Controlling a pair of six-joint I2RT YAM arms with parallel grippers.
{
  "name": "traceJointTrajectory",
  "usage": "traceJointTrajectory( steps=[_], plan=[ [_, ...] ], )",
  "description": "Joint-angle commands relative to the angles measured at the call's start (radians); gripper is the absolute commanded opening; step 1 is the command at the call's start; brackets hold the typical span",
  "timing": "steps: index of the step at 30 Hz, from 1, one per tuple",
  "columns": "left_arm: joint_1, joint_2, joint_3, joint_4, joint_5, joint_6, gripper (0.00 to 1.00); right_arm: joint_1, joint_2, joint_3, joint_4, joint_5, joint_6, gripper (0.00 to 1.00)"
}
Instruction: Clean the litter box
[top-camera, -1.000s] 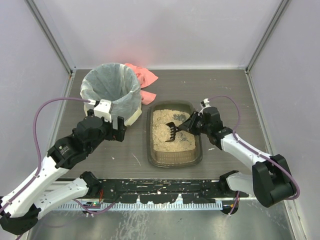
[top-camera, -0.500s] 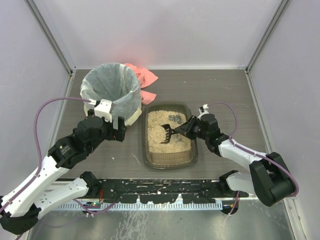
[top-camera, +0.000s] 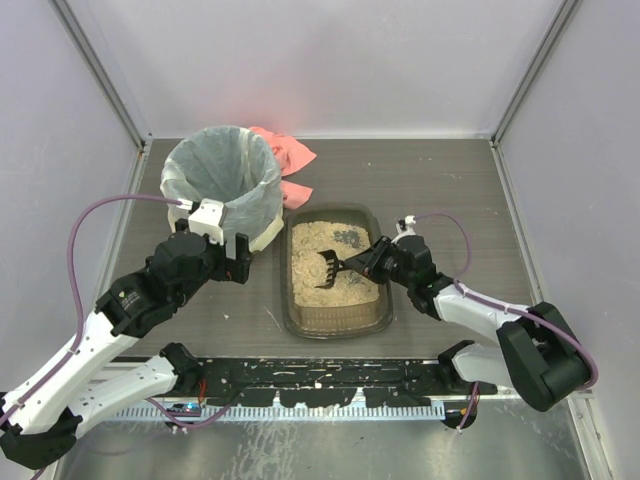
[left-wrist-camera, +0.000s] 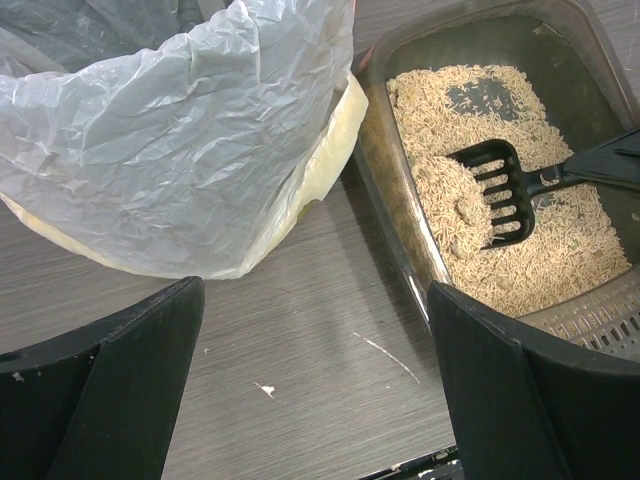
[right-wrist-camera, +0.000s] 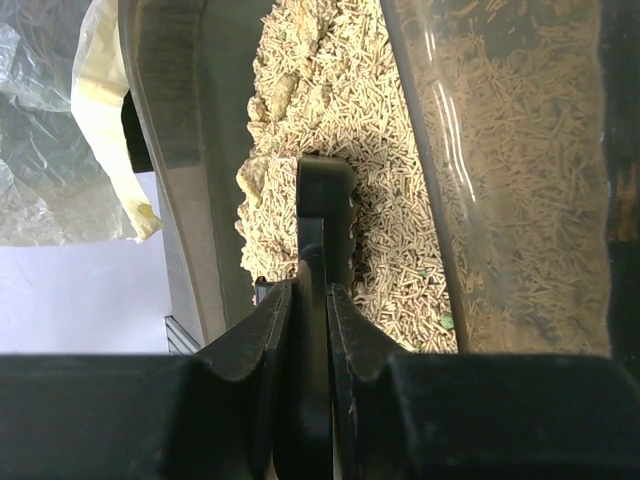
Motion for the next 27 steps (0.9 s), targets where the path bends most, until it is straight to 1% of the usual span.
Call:
traceJointTrajectory(
  steps=[1, 6, 21, 27],
  plan=[
    [0.005, -0.017, 0.003, 0.017, -0.021, 0.005, 0.95, 0.004, -0.057, -0.020, 0.076, -0.030, 0.045, 0.01],
    [0.006, -0.014, 0.003, 0.017, -0.018, 0.005, 0.95, -0.036, -0.117, -0.045, 0.075, -0.054, 0.054, 0.01],
    [0.005, -0.010, 0.005, 0.016, -0.021, 0.007, 0.95, -0.158, -0.213, -0.074, 0.084, -0.188, 0.061, 0.01],
    [0.004, -0.007, 0.006, 0.018, -0.021, 0.009, 0.95, -0.221, -0.208, -0.124, 0.193, -0.281, 0.121, 0.00]
  ],
)
